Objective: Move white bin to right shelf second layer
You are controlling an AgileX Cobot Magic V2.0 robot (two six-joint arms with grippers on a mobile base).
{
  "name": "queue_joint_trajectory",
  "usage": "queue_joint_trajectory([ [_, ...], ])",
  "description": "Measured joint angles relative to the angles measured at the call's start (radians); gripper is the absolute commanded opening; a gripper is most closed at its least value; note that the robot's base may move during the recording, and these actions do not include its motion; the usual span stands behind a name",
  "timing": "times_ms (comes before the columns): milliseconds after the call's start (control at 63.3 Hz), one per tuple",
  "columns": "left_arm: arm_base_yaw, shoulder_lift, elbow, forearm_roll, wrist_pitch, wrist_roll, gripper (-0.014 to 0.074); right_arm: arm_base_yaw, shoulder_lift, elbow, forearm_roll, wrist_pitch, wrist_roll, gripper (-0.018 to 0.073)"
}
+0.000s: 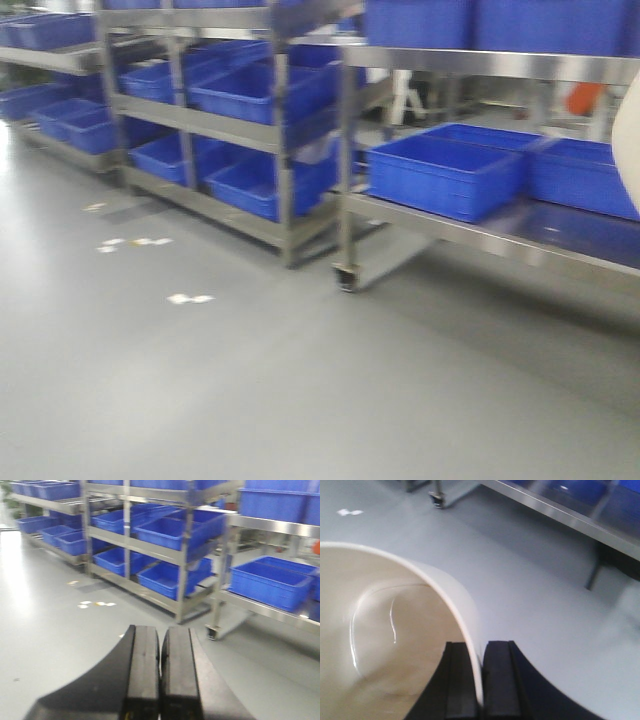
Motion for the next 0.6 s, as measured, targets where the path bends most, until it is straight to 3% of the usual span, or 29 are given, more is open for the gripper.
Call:
queue_joint_trajectory([
  [600, 0.0, 0.0, 0.0, 0.0, 0.0, 0.0, 0.0085, 0.0, 0.0, 0.0, 0.0, 0.0, 0.0, 0.005],
])
